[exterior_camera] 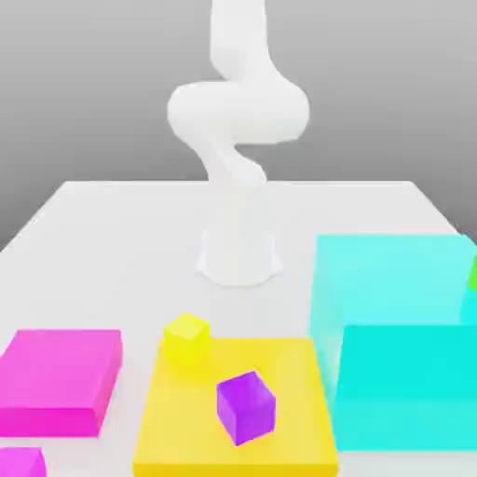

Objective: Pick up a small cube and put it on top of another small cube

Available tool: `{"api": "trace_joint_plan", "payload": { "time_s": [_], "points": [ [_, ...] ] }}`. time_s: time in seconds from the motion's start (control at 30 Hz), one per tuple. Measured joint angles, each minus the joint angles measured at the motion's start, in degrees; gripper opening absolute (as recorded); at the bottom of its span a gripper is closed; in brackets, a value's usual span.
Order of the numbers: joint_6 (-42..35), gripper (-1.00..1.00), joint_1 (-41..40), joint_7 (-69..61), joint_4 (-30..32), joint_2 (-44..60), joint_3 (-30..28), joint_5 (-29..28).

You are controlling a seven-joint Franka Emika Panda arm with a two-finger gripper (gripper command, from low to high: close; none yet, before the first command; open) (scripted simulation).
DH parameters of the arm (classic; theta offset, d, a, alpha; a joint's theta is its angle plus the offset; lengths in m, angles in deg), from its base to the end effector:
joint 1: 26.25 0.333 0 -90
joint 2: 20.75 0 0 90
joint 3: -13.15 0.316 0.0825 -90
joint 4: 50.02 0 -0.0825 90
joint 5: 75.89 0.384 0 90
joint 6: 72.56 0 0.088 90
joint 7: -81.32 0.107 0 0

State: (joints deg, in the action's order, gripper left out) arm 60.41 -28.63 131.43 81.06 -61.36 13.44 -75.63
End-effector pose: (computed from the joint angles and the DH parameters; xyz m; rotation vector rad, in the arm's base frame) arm 0.3786 -0.0130 0.6865 -2.4065 1.1815 -0.9519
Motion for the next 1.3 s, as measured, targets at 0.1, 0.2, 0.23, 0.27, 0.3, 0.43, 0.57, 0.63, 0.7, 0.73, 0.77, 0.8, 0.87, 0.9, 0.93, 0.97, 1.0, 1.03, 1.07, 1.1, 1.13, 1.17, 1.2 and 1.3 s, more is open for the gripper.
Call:
{"api": "trace_joint_plan", "payload": {
  "time_s": [0.1,0.2,0.23,0.27,0.3,0.43,0.57,0.63,0.7,0.73,0.77,0.8,0.87,0.9,0.93,0.97,1.0,1.03,1.07,1.1,1.13,1.17,1.2,1.3],
  "points": [
    [1.5,0.00,-2.7,5.5,-0.9,6.5,0.2,0.1],
    [2.9,0.00,-5.3,10.9,-1.7,12.8,0.4,0.0],
    [3.4,0.00,-6.0,12.7,-2.0,14.9,0.4,0.0],
    [3.8,0.00,-6.8,14.5,-2.3,17.0,0.3,-0.1],
    [4.3,0.00,-7.5,16.3,-2.6,19.1,0.3,-0.1],
    [6.2,0.00,-10.1,23.7,-3.7,27.4,-0.2,-0.5],
    [8.1,0.00,-12.4,30.9,-4.8,35.7,-1.5,-0.7],
    [9.0,0.00,-13.6,34.3,-5.4,39.8,-2.1,-0.6],
    [9.9,0.00,-14.8,37.7,-5.9,44.0,-2.6,-0.3],
    [10.4,0.00,-15.0,39.3,-6.2,46.1,-2.9,-0.1],
    [10.9,0.00,-15.3,40.9,-6.5,48.1,-3.3,0.2],
    [11.4,0.00,-15.5,42.4,-6.7,50.2,-3.7,0.5],
    [12.3,0.00,-16.0,45.3,-7.3,54.4,-4.7,1.4],
    [12.7,0.00,-16.3,46.8,-7.6,56.5,-5.1,1.9],
    [13.2,0.00,-16.6,48.1,-7.9,58.6,-5.5,2.5],
    [13.7,0.00,-17.0,49.4,-8.2,60.7,-5.9,3.2],
    [14.1,0.00,-17.3,50.7,-8.4,62.8,-6.3,3.9],
    [14.6,0.00,-17.7,51.8,-8.8,64.9,-6.6,4.6],
    [15.7,0.00,-18.0,52.3,-9.2,67.0,-6.6,5.2],
    [17.0,0.00,-18.3,52.3,-9.6,69.1,-6.4,5.6],
    [18.5,0.00,-18.5,52.3,-10.1,71.2,-6.2,6.0],
    [20.0,0.00,-18.8,52.1,-10.5,73.2,-5.9,6.4],
    [21.0,-1.00,-18.9,52.0,-10.8,74.6,-5.7,6.6],
    [21.1,-1.00,-18.9,52.0,-10.8,74.6,-5.7,6.6]
  ]
}}
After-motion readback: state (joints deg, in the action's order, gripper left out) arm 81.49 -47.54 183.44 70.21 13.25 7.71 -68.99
